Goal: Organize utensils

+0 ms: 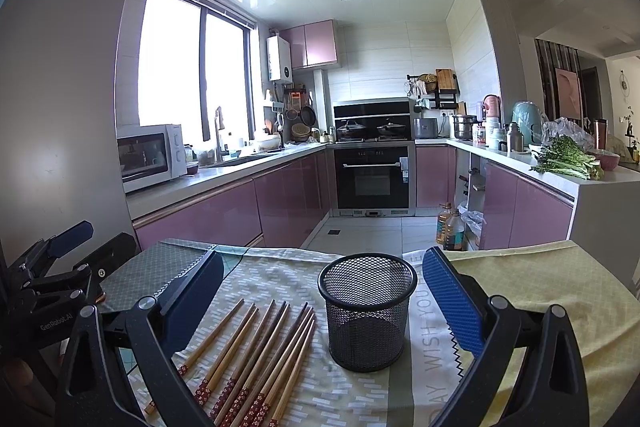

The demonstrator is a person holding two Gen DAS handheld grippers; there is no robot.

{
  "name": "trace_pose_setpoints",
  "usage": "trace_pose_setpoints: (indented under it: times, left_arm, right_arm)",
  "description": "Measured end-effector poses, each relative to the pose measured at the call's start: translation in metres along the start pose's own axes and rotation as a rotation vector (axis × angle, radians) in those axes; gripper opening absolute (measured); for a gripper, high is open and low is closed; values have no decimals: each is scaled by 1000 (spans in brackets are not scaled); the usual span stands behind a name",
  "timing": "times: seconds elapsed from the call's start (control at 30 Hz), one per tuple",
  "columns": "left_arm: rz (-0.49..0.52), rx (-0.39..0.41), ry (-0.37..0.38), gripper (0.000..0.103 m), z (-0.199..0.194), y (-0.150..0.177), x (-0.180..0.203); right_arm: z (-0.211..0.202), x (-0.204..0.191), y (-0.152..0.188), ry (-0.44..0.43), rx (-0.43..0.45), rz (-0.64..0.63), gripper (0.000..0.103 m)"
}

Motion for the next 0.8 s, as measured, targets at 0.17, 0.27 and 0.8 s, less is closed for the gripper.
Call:
trace_pose_setpoints:
  times: [0.17,0.27,0.8]
  left_arm:
    - [1,0,1,97,0,0,1]
    - [2,0,0,97,0,0,1]
    - [0,-2,0,97,-1,0,2]
  right_arm:
    - [0,0,0,0,0,0,96]
    - [0,0,0,1,-3,1,96]
    - [1,-1,0,-3,-6,3,96]
Point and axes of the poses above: each gripper's, at about its wrist camera, not at the fingertips, and z roughly the way its jaws point, x to its right, y to its underside, the point moved 7 cm from there along z, roughly the way its jaws point, and after that the axes turned 12 degrees about x, right-handed, at the moved point
